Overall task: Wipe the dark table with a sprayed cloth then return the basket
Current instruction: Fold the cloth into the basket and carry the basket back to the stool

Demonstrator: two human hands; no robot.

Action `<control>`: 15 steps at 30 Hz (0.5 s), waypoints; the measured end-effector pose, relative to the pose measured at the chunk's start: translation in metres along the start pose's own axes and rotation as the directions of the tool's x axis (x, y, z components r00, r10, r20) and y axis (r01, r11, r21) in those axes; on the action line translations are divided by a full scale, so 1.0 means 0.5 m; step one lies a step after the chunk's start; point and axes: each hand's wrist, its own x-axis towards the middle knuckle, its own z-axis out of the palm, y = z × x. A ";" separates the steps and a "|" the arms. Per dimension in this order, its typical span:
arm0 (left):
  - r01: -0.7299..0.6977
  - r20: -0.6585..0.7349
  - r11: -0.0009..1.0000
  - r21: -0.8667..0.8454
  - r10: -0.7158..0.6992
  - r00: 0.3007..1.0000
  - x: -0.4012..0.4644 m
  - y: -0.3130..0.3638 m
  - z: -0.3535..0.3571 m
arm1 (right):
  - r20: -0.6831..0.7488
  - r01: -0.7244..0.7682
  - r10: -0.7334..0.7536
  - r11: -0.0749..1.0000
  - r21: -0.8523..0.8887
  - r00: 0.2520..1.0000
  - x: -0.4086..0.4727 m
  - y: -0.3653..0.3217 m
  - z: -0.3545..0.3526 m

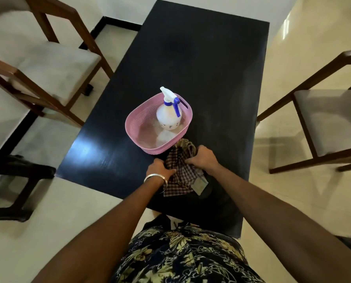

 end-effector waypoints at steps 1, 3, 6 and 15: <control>0.001 0.021 1.000 -0.009 -0.001 1.000 0.002 0.001 0.001 | 0.012 0.020 -0.020 1.000 -0.023 1.000 -0.002 0.001 -0.002; -0.013 0.091 1.000 -0.021 0.015 0.996 -0.002 0.003 0.002 | 0.009 0.073 -0.072 0.989 -0.126 0.997 -0.008 0.008 0.002; -0.123 0.119 0.991 0.044 0.117 0.986 -0.014 0.004 0.009 | -0.025 0.138 -0.145 0.973 -0.184 0.989 -0.028 0.021 0.016; -0.035 0.199 0.942 -0.334 0.107 0.974 -0.034 -0.006 -0.014 | 0.164 -0.046 -0.036 0.880 0.472 0.986 -0.056 0.052 0.004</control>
